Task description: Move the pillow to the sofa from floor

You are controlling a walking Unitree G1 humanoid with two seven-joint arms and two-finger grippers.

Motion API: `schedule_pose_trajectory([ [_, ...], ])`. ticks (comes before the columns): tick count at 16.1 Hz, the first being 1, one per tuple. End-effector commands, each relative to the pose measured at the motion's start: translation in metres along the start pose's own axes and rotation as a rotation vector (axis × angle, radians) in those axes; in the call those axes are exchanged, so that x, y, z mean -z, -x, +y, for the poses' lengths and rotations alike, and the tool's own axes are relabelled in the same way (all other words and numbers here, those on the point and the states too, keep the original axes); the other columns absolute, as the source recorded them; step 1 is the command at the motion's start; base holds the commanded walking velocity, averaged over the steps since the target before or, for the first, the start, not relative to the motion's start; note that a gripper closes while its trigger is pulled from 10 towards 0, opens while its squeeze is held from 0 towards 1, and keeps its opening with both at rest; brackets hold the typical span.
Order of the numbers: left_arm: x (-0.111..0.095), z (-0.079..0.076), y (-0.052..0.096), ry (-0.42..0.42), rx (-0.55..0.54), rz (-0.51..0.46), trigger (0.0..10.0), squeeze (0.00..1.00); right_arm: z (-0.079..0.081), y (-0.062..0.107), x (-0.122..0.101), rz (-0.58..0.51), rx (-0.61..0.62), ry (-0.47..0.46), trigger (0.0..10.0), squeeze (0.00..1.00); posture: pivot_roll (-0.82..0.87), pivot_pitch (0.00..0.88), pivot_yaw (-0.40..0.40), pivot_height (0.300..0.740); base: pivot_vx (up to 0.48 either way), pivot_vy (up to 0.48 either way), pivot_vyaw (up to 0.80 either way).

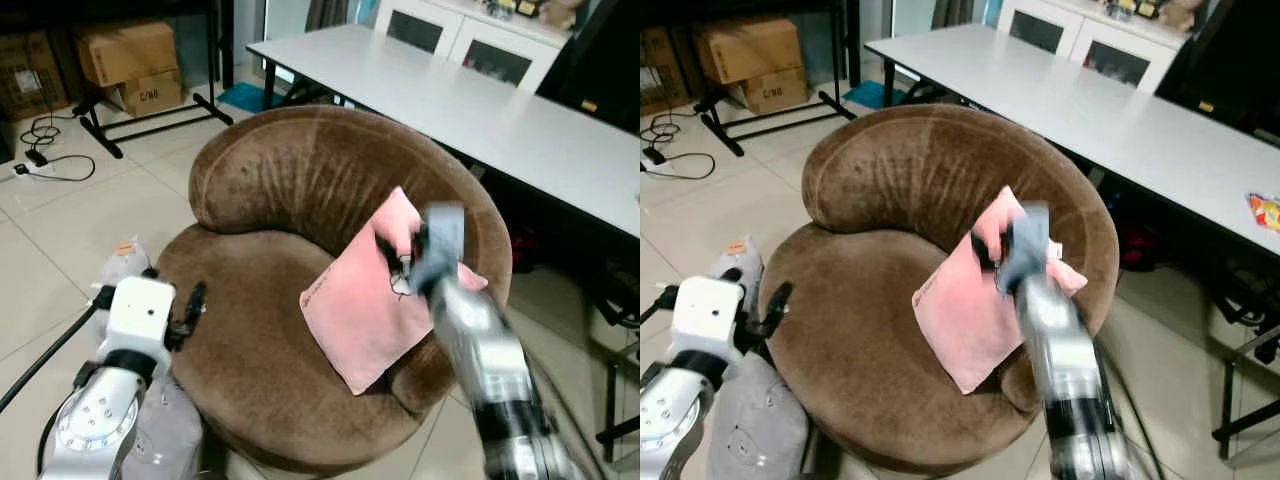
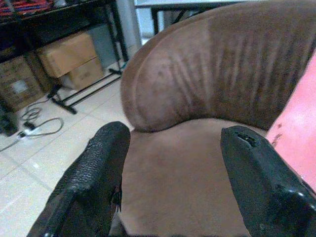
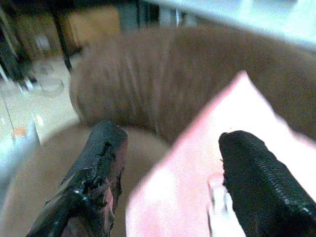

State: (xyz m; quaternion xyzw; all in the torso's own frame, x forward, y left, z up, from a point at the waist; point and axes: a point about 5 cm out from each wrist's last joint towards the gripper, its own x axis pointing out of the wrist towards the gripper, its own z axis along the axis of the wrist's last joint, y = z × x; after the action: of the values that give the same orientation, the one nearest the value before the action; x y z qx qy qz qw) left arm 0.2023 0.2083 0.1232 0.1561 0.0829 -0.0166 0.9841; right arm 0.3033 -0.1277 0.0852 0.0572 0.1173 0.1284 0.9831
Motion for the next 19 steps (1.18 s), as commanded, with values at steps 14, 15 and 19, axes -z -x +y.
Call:
schedule_pose_trajectory([
  [14, 0.003, -0.001, -0.001, -0.015, -0.036, -0.024, 10.0, 0.0, -0.001, 0.014, -0.011, 0.045, 0.043, 0.073, 10.0, 0.0, 0.01, 0.0, -0.17, 0.74, -0.098, 0.0, 0.0],
  [15, 0.003, -0.001, -0.001, -0.017, -0.036, -0.025, 10.0, 0.0, 0.0, 0.014, -0.012, 0.045, 0.041, 0.076, 10.0, 0.0, 0.01, 0.0, -0.17, 0.74, -0.296, 0.0, 0.0],
  [19, 0.003, -0.001, -0.002, -0.022, -0.033, -0.028, 10.0, 0.0, -0.001, 0.016, -0.01, 0.052, 0.06, 0.126, 10.0, 0.0, 0.01, 0.0, -0.161, 0.74, -0.294, 0.0, 0.0],
])
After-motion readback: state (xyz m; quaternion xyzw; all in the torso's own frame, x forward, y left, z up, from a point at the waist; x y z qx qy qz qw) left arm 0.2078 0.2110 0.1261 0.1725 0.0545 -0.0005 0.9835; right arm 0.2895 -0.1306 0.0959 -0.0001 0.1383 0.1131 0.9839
